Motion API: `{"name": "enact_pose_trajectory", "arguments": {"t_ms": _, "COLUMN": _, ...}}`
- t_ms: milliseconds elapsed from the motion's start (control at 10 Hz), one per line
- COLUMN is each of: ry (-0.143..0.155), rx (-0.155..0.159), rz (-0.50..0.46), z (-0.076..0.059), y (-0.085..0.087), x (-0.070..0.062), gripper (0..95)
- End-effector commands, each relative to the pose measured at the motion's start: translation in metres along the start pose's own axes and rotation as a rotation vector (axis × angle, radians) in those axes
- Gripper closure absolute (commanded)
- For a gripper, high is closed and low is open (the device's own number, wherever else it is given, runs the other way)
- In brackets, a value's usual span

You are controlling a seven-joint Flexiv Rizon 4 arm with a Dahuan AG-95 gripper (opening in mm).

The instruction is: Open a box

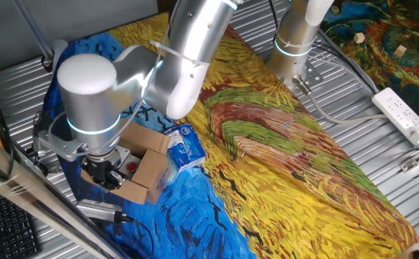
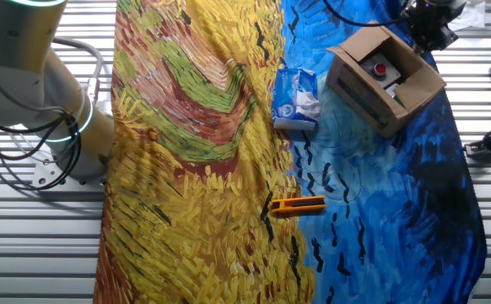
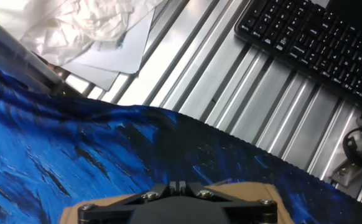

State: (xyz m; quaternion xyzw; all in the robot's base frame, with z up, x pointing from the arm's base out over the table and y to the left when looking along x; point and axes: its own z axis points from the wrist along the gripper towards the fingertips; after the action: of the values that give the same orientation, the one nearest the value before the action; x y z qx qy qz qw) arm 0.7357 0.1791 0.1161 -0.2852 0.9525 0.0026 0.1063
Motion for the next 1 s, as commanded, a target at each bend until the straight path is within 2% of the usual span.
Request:
{"name": "enact_pose_trajectory", "arguments": {"t_ms": 100, "ry": 0.020, "rx": 0.000, "rz": -0.001, "z": 0.006, "y": -0.001, "x": 0.002, "gripper": 95.0}}
{"name": "enact_pose_trajectory", "arguments": {"t_ms": 300, "ry": 0.044, "rx": -0.004, "rz": 0.000, "z": 0.008, "y": -0.001, "x": 0.003, "gripper": 95.0}}
{"name": "enact_pose_trajectory", "arguments": {"t_ms": 500, "ry": 0.090, "rx": -0.018, "rz": 0.006, "z": 0.009, "y": -0.001, "x": 0.006, "gripper": 95.0}}
{"name": "enact_pose_trajectory", "arguments": {"t_ms": 1000, "ry": 0.114, "rx": -0.021, "rz": 0.007, "z": 0.014, "y": -0.002, "x": 0.018, "gripper": 95.0}}
